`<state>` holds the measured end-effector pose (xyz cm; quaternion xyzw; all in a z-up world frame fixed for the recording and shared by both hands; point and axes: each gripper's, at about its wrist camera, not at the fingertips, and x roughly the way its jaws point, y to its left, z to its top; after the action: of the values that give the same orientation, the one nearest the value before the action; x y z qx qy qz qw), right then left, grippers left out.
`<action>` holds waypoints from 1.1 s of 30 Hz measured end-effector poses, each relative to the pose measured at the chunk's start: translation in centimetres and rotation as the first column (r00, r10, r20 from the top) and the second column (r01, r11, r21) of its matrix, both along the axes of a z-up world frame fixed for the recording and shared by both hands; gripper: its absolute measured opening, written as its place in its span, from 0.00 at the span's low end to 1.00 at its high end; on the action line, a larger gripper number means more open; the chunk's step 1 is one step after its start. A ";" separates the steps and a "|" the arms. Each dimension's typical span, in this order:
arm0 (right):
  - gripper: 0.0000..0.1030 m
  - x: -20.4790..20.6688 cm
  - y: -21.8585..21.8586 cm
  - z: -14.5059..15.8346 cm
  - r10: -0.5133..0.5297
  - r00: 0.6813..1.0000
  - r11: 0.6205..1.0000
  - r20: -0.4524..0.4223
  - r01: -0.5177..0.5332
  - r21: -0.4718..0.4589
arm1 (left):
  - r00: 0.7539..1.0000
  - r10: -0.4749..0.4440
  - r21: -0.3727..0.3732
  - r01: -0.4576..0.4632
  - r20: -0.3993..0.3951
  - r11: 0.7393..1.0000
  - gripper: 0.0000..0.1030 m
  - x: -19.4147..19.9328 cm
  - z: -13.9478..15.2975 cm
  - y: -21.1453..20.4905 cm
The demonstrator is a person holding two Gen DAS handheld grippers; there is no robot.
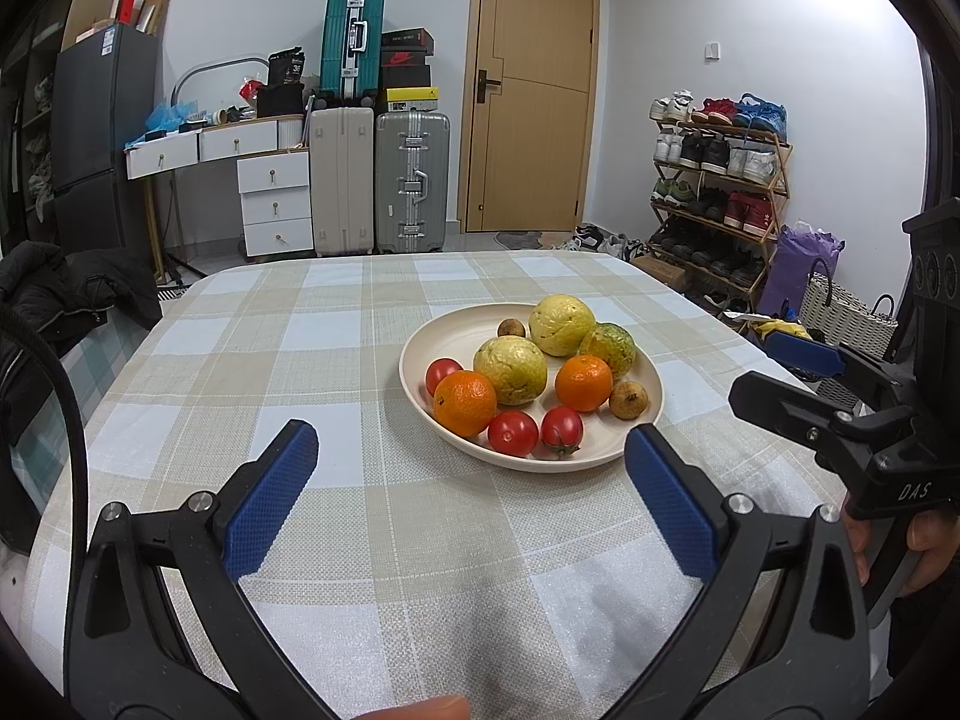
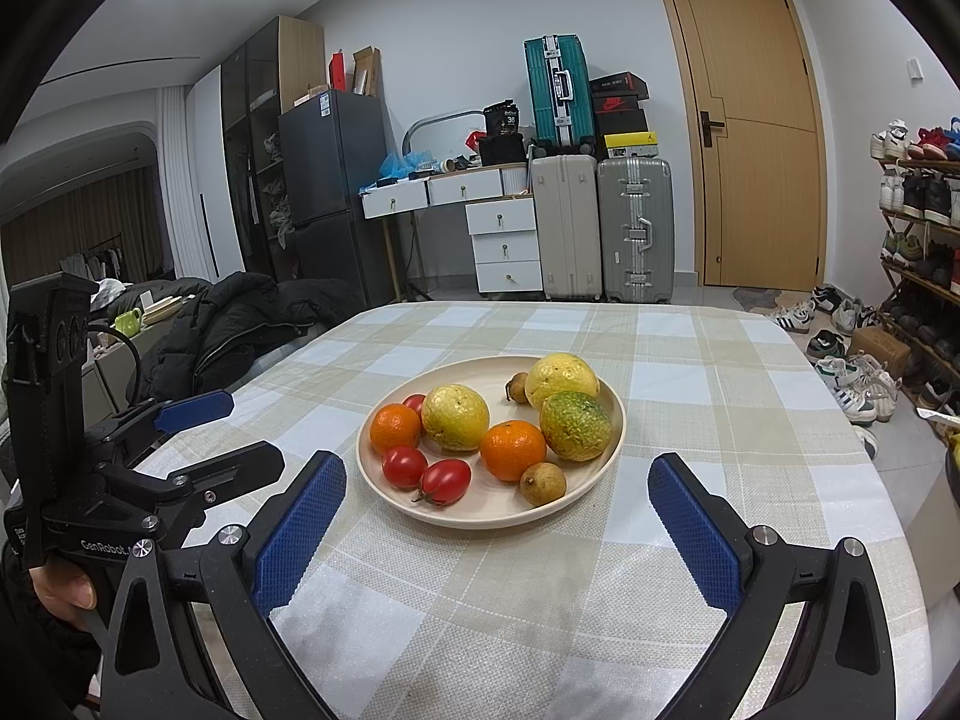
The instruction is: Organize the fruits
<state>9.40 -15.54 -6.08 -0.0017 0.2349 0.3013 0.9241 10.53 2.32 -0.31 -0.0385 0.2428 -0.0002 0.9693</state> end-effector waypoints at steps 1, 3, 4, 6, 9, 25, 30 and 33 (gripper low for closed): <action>1.00 0.0 0.0 0.0 0.000 1.000 1.000 0.000 0.000 0.000 | 1.000 0.001 0.000 -0.001 0.000 1.000 0.99 0.0 0.0 0.0; 1.00 0.0 0.0 0.0 0.000 1.000 1.000 0.000 0.000 0.000 | 1.000 0.000 0.000 0.000 0.000 1.000 0.99 0.0 0.0 0.0; 1.00 0.0 0.0 0.0 0.001 1.000 1.000 0.000 -0.001 0.000 | 1.000 0.000 0.001 0.000 0.000 1.000 0.99 0.0 0.0 0.0; 1.00 0.0 0.0 0.0 0.000 1.000 1.000 0.000 0.000 0.000 | 1.000 0.000 0.001 0.000 0.000 1.000 0.99 0.0 0.0 0.0; 1.00 0.0 0.0 0.0 0.000 1.000 1.000 0.000 0.000 0.001 | 1.000 0.000 0.000 0.000 0.000 1.000 0.99 0.0 0.0 0.0; 1.00 0.0 0.0 0.0 0.001 1.000 1.000 -0.001 -0.001 0.000 | 1.000 -0.002 0.000 0.002 0.000 1.000 0.99 0.0 0.0 0.0; 1.00 -0.1 0.0 0.0 0.002 1.000 1.000 0.000 -0.002 -0.001 | 1.000 -0.009 -0.001 0.009 0.002 1.000 0.99 0.2 -0.1 0.0; 1.00 -0.1 0.0 0.0 0.002 1.000 1.000 -0.001 -0.002 0.000 | 1.000 -0.007 0.001 0.007 0.006 1.000 0.99 0.2 -0.1 0.0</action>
<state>9.32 -15.52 -6.09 -0.0019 0.2353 0.3024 0.9237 10.73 2.30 -0.43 -0.0371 0.2400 -0.0034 0.9701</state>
